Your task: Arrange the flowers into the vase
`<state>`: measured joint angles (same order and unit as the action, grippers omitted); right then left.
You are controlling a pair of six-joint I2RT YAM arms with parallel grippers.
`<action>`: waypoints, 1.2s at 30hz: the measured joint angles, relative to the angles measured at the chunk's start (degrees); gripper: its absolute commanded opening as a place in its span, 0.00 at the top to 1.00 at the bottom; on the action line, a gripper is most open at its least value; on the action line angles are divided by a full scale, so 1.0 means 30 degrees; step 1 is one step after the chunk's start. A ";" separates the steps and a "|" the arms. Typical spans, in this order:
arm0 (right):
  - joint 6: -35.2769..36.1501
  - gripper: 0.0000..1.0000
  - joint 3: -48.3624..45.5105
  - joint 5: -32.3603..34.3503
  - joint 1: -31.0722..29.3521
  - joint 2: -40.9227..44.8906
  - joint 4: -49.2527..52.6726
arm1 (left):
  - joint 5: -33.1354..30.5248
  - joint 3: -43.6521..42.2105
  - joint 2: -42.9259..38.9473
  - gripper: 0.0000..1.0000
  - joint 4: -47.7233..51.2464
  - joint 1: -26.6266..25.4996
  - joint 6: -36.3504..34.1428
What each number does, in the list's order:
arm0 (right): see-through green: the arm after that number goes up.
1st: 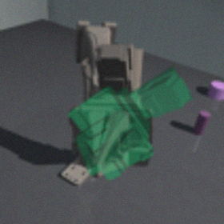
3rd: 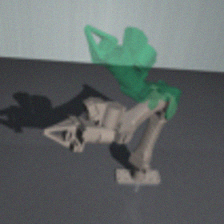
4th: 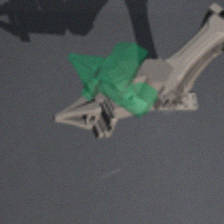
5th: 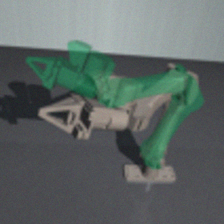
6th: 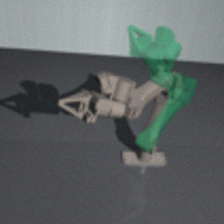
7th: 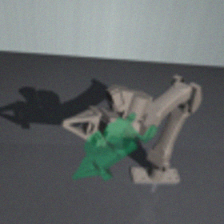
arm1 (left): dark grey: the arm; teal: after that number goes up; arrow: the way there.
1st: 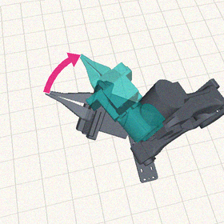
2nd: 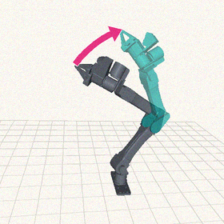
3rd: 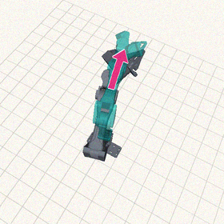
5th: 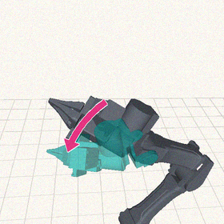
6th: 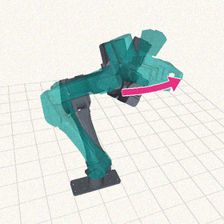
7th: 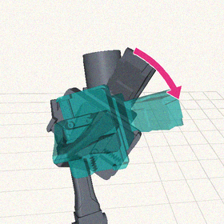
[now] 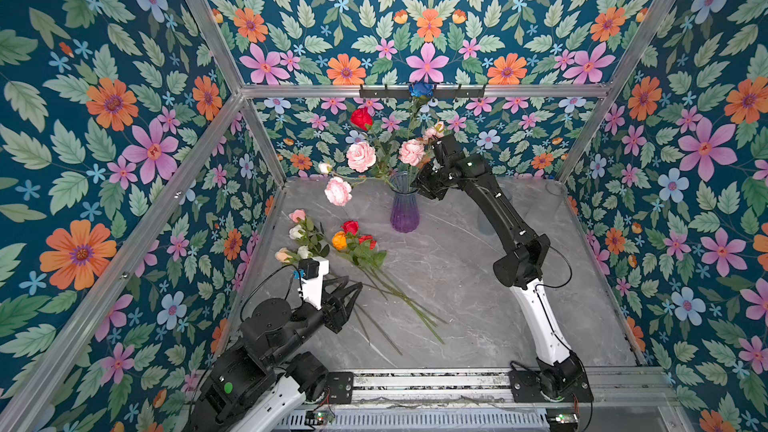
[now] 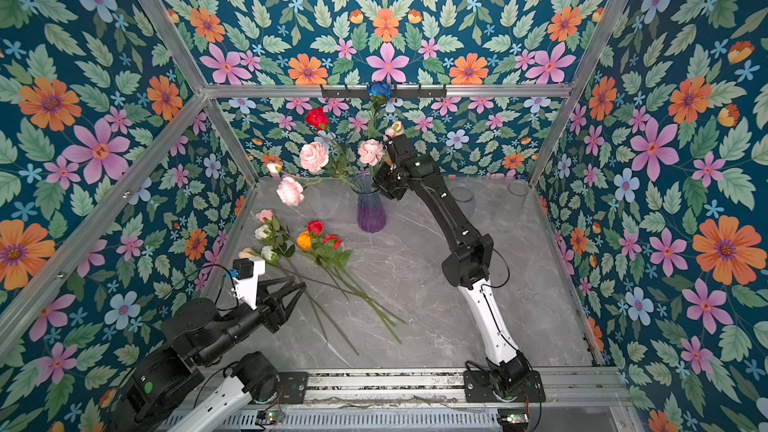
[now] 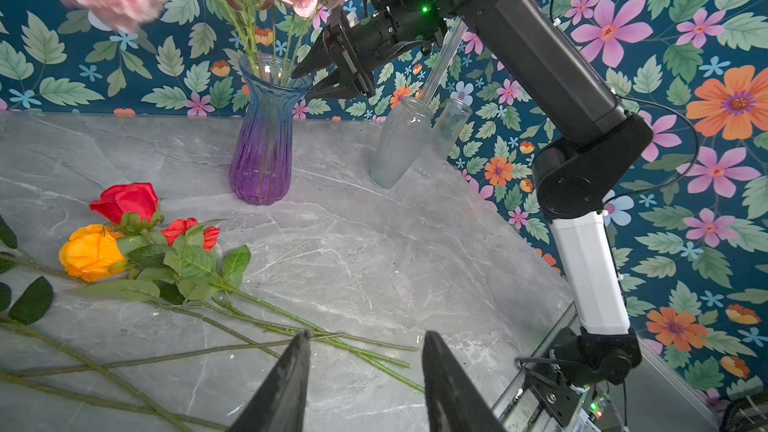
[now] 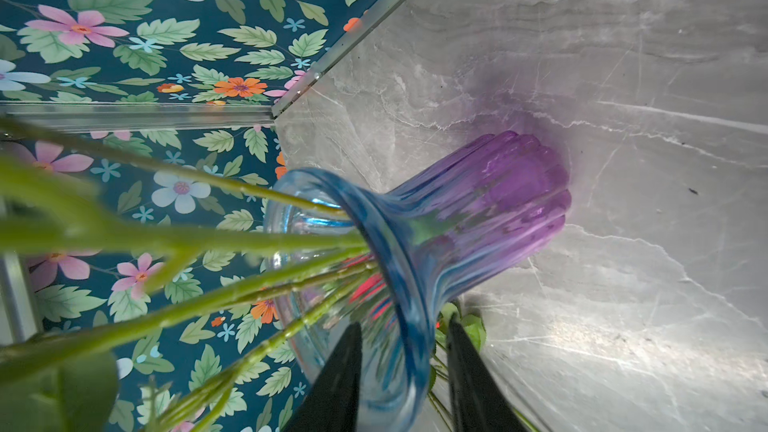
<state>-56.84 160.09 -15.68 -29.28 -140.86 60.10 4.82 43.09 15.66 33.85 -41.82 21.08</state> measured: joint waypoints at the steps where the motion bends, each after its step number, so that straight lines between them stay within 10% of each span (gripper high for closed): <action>1: 0.0015 0.55 -0.0036 0.0000 -0.0007 0.0219 0.0029 | 0.0000 0.0000 0.0000 0.52 0.0000 0.0066 -0.0007; 10: 0.1858 0.51 -0.5260 0.0561 0.0029 0.6717 0.0219 | 0.0058 -0.0102 0.0146 0.46 -0.0160 0.0903 -0.0007; 22: 0.3169 0.50 -2.5886 0.0408 0.5187 2.1354 -0.4029 | 0.1180 -0.0117 0.1304 0.46 -0.0321 0.4911 -0.0160; 36: 0.5501 0.46 -3.8650 -0.2871 0.5297 2.9121 -0.8961 | 0.4612 -0.2841 0.6645 0.10 -0.5588 0.6936 0.2127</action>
<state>-40.34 44.14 -24.29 -13.39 -53.49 33.21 18.65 34.57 35.59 17.08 -21.02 27.46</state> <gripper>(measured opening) 0.544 0.874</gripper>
